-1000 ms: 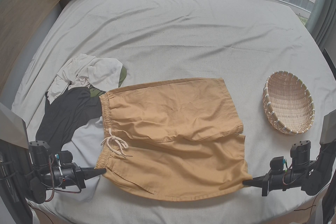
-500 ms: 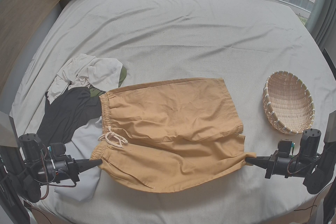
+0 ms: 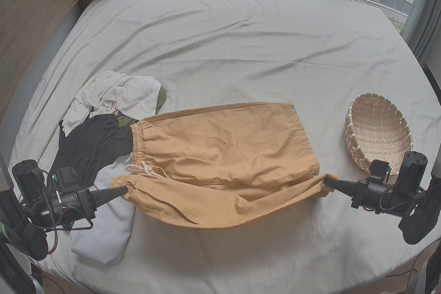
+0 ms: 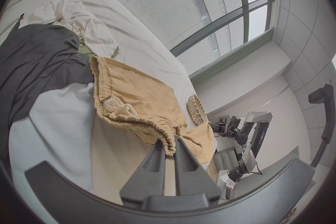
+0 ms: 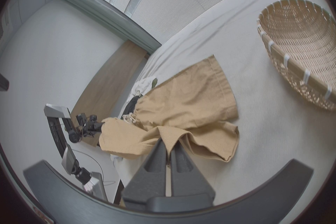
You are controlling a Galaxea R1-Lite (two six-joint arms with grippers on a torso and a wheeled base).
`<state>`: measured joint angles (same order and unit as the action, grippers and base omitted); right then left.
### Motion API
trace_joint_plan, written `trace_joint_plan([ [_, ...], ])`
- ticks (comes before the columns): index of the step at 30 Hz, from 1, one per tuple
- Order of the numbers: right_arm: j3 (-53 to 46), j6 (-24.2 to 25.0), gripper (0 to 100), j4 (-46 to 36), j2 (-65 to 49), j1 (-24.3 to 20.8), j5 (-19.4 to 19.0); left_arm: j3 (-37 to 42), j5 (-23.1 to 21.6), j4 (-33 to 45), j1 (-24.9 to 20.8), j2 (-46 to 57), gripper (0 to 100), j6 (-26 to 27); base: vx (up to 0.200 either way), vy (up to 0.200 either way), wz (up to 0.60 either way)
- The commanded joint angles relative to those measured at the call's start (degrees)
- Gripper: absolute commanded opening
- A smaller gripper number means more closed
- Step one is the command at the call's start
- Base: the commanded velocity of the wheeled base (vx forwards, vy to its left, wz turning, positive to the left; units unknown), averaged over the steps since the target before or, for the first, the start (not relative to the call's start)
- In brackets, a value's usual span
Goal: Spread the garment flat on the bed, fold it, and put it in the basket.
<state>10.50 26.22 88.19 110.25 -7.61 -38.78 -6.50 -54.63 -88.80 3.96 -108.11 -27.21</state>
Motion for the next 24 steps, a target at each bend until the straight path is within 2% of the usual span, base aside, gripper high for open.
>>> trace_joint_plan([
  [1, 3.21, 2.08, 0, 0.06, -3.20, -0.13, 0.11, -1.06, 0.84, 0.03, 0.08, -0.09, 0, -0.12, 0.000, 0.000, 0.00],
  [6, 5.50, 2.61, 0, 0.06, -3.20, -0.48, 0.37, -2.56, 3.83, 0.03, -0.01, -1.32, 0, -0.65, 0.000, 0.000, 0.00],
  [24, 8.93, 4.19, 0, 0.06, -4.26, -0.57, 0.37, -5.19, 4.18, 0.03, 1.58, -1.93, 0, -3.11, 0.000, 0.000, 0.00],
])
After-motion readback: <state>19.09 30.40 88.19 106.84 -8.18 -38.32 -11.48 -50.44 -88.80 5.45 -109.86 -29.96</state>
